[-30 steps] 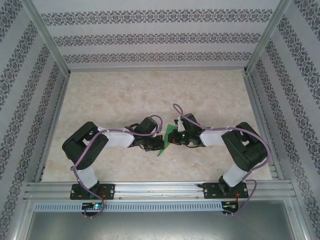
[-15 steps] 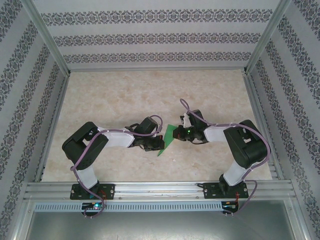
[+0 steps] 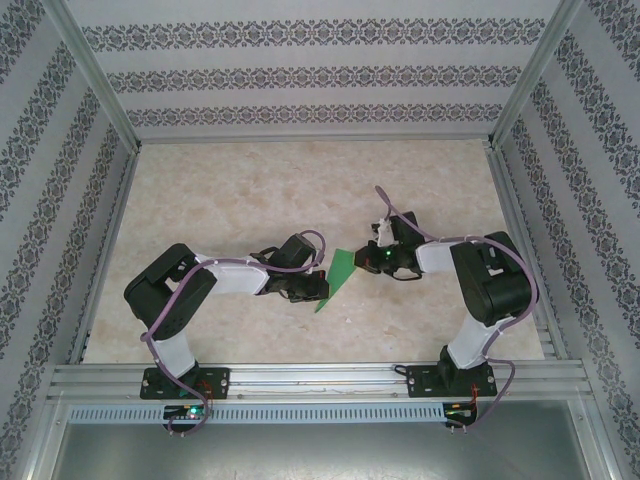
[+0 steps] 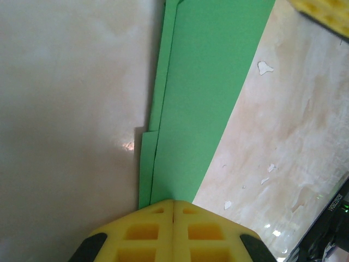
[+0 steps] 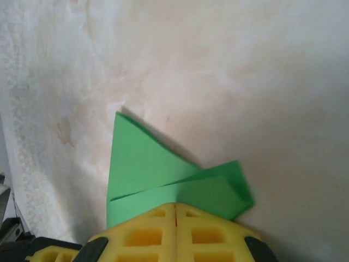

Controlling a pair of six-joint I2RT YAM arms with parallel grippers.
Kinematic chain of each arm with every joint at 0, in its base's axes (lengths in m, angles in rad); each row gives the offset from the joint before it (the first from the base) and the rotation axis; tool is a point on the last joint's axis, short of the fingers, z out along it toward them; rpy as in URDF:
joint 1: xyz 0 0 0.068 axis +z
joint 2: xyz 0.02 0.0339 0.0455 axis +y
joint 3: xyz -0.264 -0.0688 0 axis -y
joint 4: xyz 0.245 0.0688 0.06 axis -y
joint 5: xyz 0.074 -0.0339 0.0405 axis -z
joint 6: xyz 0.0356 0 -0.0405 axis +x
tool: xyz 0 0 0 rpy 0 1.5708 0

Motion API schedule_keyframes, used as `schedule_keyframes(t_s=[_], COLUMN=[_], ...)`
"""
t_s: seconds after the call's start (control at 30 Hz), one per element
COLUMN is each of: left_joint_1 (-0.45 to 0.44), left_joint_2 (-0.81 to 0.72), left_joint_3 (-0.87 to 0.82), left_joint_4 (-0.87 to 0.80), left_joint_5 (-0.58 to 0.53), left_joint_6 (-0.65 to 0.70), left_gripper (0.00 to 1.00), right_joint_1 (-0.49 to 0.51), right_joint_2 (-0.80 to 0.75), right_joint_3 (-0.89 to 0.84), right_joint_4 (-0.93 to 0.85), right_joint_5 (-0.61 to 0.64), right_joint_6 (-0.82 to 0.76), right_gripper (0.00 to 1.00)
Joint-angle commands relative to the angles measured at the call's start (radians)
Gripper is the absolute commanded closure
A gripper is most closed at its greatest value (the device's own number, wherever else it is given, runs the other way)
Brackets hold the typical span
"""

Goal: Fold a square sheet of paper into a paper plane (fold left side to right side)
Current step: Fold the wing for the fifth time at the center of the table.

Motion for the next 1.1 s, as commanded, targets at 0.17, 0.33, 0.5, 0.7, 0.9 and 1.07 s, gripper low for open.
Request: schedule_keyframes(t_s=[0.17, 0.33, 0.5, 0.7, 0.9, 1.07], left_joint_1=[-0.004, -0.004, -0.004, -0.004, -0.004, -0.004], left_joint_2=[0.031, 0.022, 0.013, 0.001, -0.006, -0.006], left_joint_3=[-0.068, -0.069, -0.068, -0.069, -0.070, -0.070], left_joint_4=[-0.190, -0.175, -0.148, -0.112, -0.098, -0.078], left_joint_5=[-0.140, -0.137, -0.128, -0.121, -0.115, -0.103], left_joint_6=[0.025, 0.021, 0.014, 0.002, 0.000, -0.006], left_gripper=[1.00, 1.00, 1.00, 1.00, 1.00, 1.00], right_joint_1=[-0.095, -0.124, -0.125, -0.015, 0.194, 0.263], right_joint_2=[0.068, 0.032, -0.126, -0.274, -0.243, -0.156], right_joint_3=[0.075, 0.109, 0.119, 0.016, -0.049, -0.038], right_joint_4=[-0.053, -0.086, -0.171, -0.159, -0.036, 0.024], right_joint_5=[0.155, 0.146, 0.140, 0.079, 0.110, 0.138], right_joint_6=[-0.057, -0.069, -0.089, 0.020, 0.186, 0.220], right_gripper=[1.00, 1.00, 1.00, 1.00, 1.00, 1.00])
